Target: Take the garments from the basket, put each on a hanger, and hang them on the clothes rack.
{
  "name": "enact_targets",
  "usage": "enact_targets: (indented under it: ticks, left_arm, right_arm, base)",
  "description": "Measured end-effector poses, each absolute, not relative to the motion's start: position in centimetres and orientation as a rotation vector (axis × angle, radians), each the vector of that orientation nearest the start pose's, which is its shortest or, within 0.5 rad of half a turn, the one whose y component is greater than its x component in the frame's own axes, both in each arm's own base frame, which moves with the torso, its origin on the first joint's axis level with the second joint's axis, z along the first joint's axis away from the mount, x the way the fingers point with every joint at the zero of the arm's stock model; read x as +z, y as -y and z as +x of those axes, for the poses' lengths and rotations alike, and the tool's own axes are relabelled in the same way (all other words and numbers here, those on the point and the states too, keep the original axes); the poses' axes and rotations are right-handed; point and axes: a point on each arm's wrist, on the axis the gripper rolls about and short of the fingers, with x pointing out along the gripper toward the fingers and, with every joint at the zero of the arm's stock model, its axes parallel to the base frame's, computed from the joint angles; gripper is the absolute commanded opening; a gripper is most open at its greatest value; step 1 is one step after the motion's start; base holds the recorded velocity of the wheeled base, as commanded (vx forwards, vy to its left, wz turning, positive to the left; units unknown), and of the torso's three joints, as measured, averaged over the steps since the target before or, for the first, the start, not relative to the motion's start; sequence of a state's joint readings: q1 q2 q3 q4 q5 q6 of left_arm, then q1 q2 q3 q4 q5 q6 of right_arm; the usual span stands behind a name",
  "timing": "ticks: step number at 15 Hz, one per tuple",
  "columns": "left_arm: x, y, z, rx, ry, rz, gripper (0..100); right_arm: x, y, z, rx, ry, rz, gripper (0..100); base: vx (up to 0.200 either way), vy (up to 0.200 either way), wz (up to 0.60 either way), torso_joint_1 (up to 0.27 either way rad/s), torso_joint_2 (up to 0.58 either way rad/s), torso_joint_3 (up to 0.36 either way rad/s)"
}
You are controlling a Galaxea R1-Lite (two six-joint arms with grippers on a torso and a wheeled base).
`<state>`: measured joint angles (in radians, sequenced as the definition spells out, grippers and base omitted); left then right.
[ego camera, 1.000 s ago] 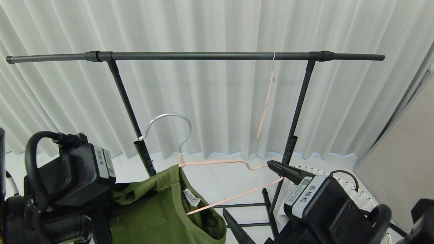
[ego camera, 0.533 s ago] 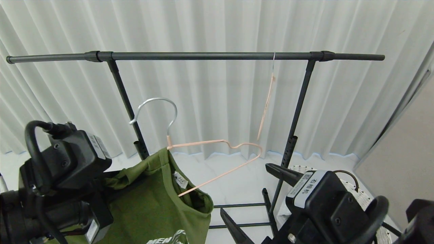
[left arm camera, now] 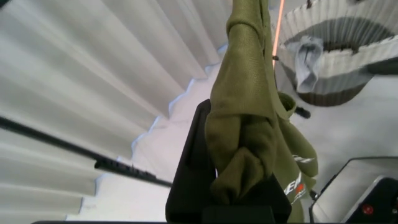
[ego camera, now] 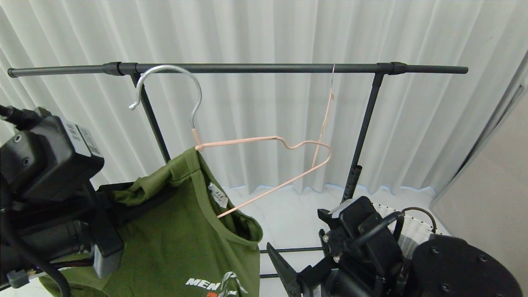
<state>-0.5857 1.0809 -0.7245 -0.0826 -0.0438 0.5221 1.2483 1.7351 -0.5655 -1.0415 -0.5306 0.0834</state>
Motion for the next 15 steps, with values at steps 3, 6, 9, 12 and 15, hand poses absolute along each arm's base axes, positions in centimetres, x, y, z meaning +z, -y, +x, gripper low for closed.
enact_targets:
  ticks: [3, 6, 9, 12, 15]
  left_arm:
    - [25.2, 8.7, 12.0, -0.714, -0.077, 0.563, 0]
    - [25.3, 8.9, 12.0, -0.726, -0.07, 0.563, 0]
    - [25.5, 9.1, 11.9, -0.736, -0.064, 0.563, 0]
    - [25.6, 9.2, 11.9, -0.743, -0.058, 0.562, 0]
    - [25.6, 9.3, 12.0, -0.739, -0.059, 0.562, 0]
  right_arm:
    - [14.9, -28.2, 12.4, 0.653, -0.123, 0.021, 100]
    - [14.0, -29.3, 13.6, 0.632, -0.138, 0.021, 100]
    - [12.9, -29.9, 13.9, 0.631, -0.161, 0.003, 100]
    - [11.8, -30.2, 14.0, 0.624, -0.189, -0.012, 100]
    - [10.6, -29.6, 14.2, 0.604, -0.22, -0.051, 100]
  base:
    - [0.0, 0.0, 0.0, 0.0, 0.0, 0.0]
    - [0.0, 0.0, 0.0, 0.0, 0.0, 0.0]
    - [0.0, 0.0, 0.0, 0.0, 0.0, 0.0]
    - [0.0, 0.0, 0.0, 0.0, 0.0, 0.0]
    - [0.0, 0.0, 0.0, 0.0, 0.0, 0.0]
